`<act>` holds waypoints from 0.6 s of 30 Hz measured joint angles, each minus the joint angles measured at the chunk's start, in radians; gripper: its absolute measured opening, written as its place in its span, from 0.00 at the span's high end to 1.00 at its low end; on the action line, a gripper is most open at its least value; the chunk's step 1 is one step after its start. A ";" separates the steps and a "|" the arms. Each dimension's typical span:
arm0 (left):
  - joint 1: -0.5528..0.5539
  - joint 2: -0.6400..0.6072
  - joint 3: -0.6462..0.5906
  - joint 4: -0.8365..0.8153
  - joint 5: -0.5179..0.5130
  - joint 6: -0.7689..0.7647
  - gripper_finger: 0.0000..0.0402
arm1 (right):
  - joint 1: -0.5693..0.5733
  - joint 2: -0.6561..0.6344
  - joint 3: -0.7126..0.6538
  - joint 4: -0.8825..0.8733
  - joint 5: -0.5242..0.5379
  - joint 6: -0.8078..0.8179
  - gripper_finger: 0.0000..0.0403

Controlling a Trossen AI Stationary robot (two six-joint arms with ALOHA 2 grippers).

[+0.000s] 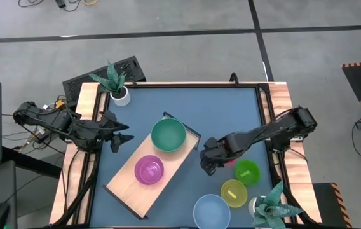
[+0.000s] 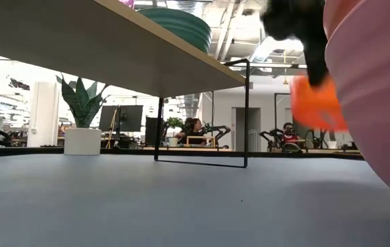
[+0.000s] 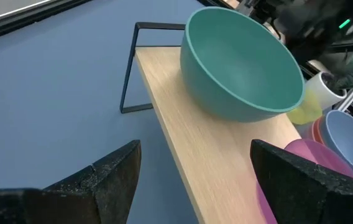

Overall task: Place and stack bowls onto a shelf
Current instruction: Stack the light orange bowl on top of the light violet bowl on the shelf

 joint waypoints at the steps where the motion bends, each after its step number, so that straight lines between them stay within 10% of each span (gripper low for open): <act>1: 0.000 0.000 0.000 0.000 0.000 0.000 0.29 | 0.003 -0.017 0.031 -0.006 0.000 0.015 0.94; 8: 0.000 0.000 0.000 0.000 0.000 0.012 0.29 | 0.037 -0.103 0.302 0.076 0.042 -0.026 0.94; 18: 0.000 0.000 0.000 -0.018 0.000 0.022 0.29 | 0.027 0.039 0.609 0.375 -0.051 -0.649 0.94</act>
